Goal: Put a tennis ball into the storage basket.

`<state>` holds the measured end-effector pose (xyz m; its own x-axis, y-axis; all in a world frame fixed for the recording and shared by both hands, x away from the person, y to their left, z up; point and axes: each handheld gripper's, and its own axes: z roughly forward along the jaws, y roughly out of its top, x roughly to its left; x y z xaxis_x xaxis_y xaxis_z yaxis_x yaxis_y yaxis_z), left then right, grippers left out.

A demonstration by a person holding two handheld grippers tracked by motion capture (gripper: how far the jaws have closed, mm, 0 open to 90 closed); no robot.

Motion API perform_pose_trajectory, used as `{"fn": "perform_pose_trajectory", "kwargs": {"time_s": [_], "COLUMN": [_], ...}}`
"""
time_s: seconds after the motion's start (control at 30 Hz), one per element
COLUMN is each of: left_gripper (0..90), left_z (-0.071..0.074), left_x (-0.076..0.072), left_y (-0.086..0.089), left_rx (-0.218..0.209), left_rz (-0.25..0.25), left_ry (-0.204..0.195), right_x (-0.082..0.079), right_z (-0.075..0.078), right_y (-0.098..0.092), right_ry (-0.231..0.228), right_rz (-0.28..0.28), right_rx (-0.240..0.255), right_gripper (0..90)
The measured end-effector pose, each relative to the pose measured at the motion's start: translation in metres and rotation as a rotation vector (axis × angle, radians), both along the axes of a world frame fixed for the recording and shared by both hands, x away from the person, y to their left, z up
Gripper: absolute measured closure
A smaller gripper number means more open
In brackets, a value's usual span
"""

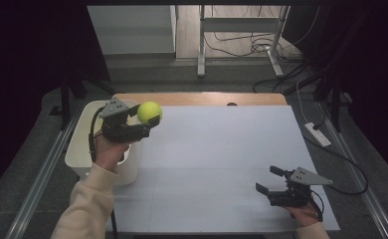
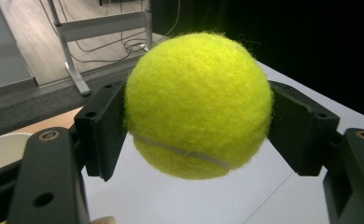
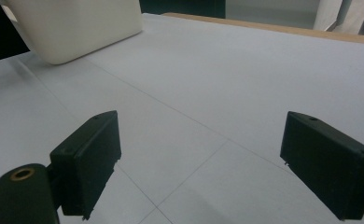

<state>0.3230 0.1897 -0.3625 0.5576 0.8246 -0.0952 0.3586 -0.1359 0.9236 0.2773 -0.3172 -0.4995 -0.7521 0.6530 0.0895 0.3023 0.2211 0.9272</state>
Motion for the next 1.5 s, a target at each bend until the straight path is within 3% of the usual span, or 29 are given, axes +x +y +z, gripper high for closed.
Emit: {"fn": "perform_pose_trajectory", "kwargs": {"time_s": [0.73, 1.5], "left_gripper": [26.9, 26.9], "left_z": [-0.006, -0.015], "left_x": [0.003, 0.005], "left_y": [0.033, 0.065], "left_rx": [0.006, 0.038], "left_rz": [0.112, 0.225], "left_ry": [0.037, 0.089], "right_x": [0.0, 0.0], "right_z": [0.0, -0.001], "right_y": [0.001, 0.002], "right_ry": [0.0, 0.005], "right_rz": [0.0, -0.002], "right_rx": [0.001, -0.003], "right_gripper": [12.1, 12.1]}}
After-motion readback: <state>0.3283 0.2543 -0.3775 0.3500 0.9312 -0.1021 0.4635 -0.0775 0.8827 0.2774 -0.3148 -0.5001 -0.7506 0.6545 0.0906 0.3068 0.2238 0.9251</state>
